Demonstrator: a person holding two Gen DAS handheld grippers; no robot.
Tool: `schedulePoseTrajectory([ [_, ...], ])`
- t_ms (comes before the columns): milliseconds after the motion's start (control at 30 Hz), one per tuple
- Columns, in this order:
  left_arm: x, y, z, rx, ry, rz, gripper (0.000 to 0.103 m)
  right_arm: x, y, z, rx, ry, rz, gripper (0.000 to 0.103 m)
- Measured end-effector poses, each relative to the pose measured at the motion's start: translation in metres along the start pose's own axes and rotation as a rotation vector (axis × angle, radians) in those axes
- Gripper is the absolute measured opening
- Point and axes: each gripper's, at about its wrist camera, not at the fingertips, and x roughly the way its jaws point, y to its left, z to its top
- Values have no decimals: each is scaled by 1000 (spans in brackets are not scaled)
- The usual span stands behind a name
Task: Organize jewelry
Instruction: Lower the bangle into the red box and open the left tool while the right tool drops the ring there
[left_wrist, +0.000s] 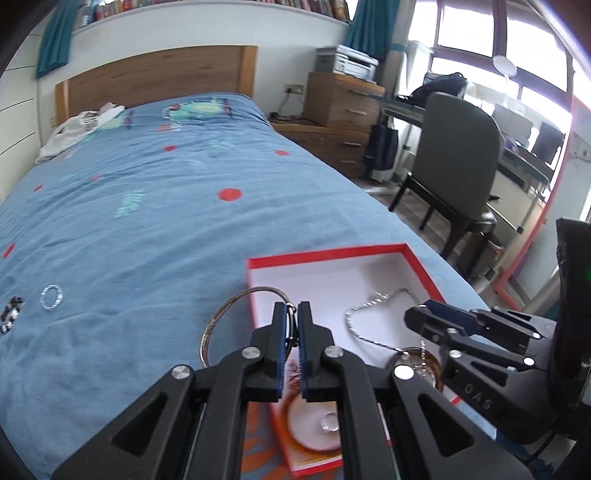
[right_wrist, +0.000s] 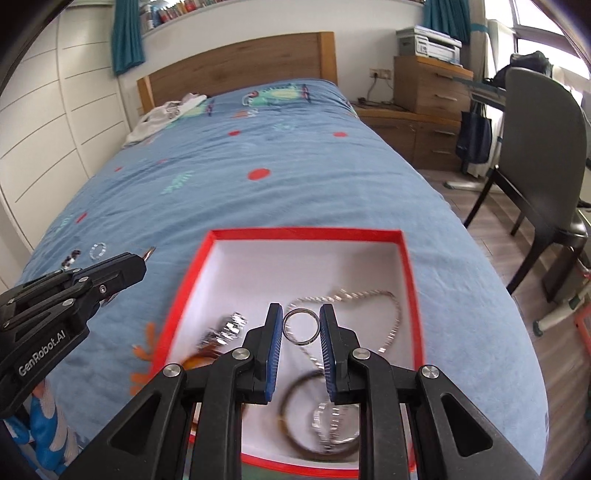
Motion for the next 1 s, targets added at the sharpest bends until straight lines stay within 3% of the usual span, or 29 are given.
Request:
schedulePoseTrajectory([
  [333, 51, -27, -12, 67, 74, 11, 5, 27, -28, -11, -7, 70, -4, 20],
  [700, 74, -28, -33, 93, 134, -5, 3, 41, -35, -20, -19, 115, -14, 20],
  [1000, 77, -30, -38, 103, 133, -12, 3, 45, -38, -23, -42, 126, -33, 21],
])
